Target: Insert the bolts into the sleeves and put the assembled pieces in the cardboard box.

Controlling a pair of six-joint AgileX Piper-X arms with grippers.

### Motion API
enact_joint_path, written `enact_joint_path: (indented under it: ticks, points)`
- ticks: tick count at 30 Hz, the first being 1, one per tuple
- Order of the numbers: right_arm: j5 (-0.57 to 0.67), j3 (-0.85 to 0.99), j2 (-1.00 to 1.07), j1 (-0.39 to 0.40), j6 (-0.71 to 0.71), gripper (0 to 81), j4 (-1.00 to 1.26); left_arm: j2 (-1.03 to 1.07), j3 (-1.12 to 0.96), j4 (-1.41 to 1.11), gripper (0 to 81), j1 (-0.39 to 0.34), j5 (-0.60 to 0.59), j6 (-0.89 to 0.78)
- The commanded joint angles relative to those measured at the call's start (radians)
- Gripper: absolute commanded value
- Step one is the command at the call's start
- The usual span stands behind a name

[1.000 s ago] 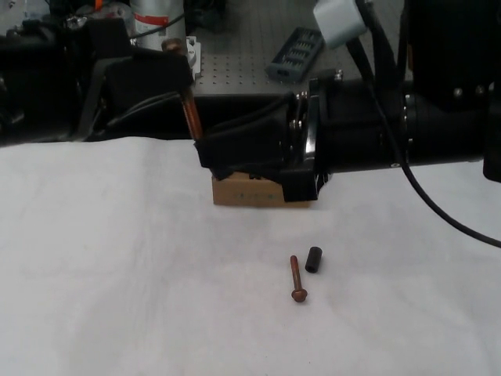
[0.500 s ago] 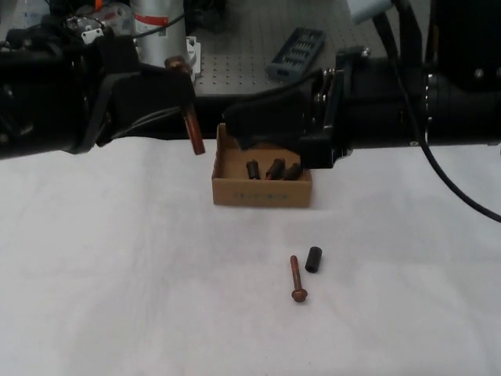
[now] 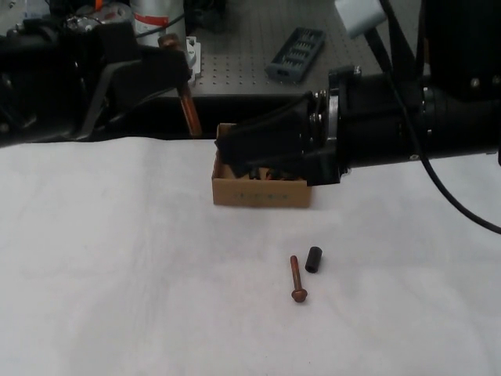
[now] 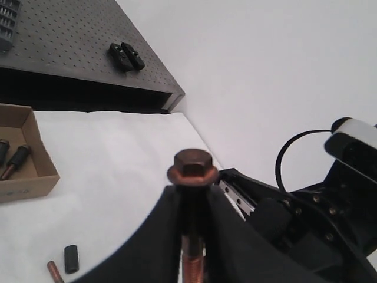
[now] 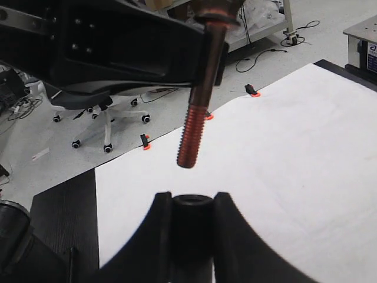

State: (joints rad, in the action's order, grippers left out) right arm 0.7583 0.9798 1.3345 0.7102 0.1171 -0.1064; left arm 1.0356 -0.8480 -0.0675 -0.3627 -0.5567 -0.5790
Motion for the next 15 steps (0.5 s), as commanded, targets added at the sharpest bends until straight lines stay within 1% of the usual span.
enact_joint_path:
  ticks: [1, 11, 15]
  points:
    - [0.022, 0.012, -0.004, 0.002, 0.012, 2.8, 0.008, -0.008, -0.007, -0.026, 0.6, -0.004, -0.011, -0.008]
    - [0.022, 0.012, -0.004, 0.002, 0.128, 2.8, 0.106, -0.008, -0.007, -0.069, 0.6, -0.004, -0.032, -0.023]
    - [0.022, 0.012, -0.004, 0.002, 0.153, 2.8, 0.124, -0.008, -0.007, -0.078, 0.6, -0.004, -0.032, -0.023]
